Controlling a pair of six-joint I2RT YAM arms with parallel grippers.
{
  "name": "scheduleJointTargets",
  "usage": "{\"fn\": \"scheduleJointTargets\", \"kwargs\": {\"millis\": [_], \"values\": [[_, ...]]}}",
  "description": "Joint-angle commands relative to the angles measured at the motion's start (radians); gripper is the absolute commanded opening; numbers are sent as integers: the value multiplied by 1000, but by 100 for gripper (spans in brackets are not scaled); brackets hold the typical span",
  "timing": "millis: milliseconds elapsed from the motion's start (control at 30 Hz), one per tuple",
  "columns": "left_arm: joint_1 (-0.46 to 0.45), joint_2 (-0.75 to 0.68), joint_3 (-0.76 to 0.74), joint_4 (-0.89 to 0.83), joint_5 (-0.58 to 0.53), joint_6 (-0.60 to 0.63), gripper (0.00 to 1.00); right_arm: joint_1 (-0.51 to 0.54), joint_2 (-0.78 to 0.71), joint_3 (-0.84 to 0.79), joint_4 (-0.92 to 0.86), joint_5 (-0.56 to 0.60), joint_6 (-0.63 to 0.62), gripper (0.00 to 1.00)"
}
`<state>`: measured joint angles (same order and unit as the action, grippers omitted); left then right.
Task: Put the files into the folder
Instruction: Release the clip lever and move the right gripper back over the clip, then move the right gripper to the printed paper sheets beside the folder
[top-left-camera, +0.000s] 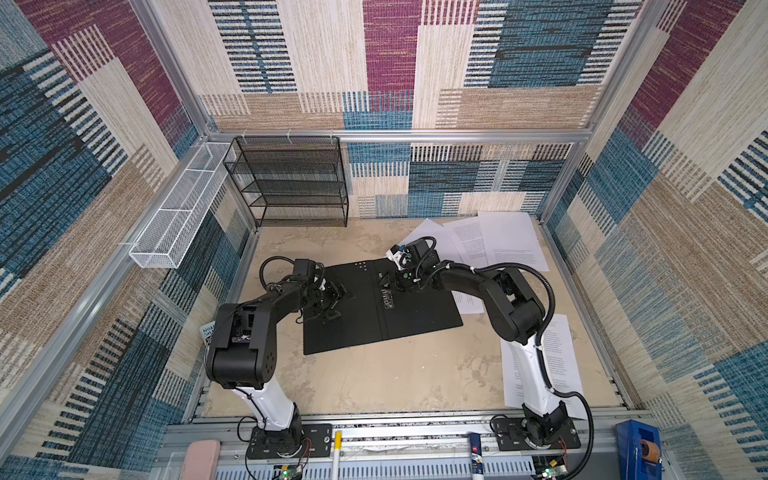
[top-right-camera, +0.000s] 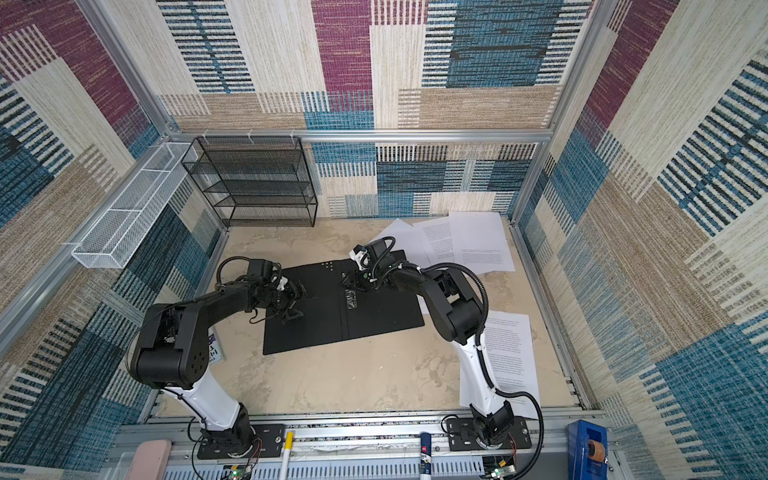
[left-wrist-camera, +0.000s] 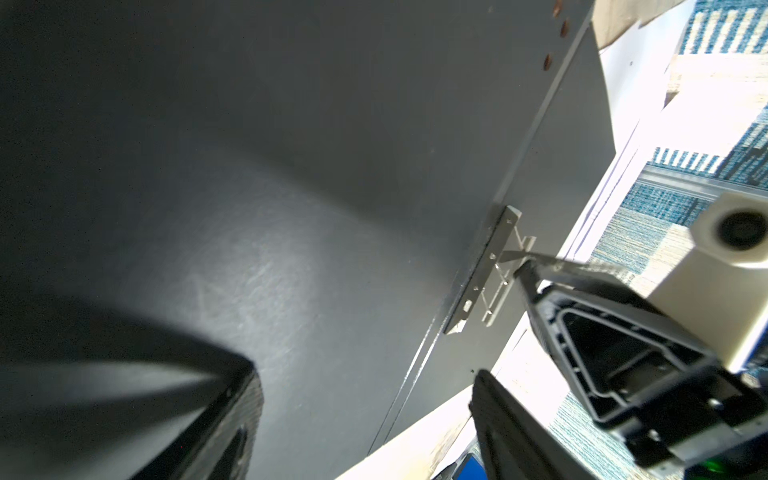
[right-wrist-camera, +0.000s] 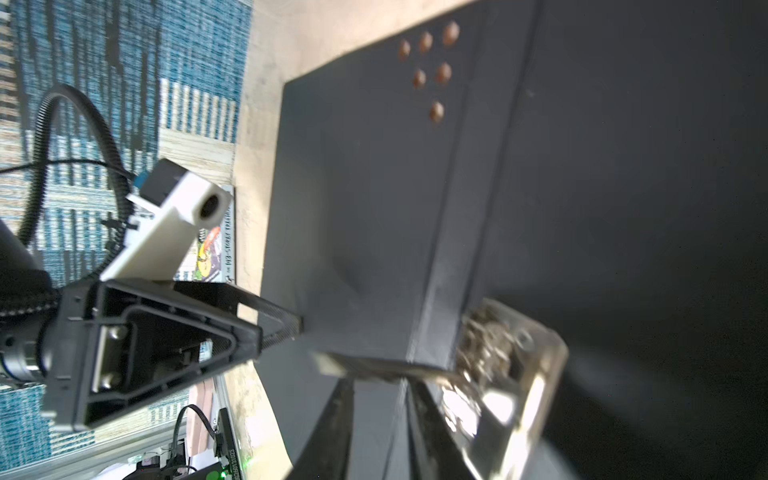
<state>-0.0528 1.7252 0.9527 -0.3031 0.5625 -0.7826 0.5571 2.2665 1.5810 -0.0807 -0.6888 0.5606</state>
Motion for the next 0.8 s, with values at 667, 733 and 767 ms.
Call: {"fn": "scheduleJointTargets", "kwargs": {"millis": [667,733,767], "values": [[-52,-214,107,-223,-3,138,80,-244,-500,-266,-236,396,-25,88],[-105,-260,133,-260,-15,168,80,-329,-659,-436,-273,486,10,100],[-135,-279,141,-271,-22,179,80,-370,-717,-497,-291,511,23,100]]}}
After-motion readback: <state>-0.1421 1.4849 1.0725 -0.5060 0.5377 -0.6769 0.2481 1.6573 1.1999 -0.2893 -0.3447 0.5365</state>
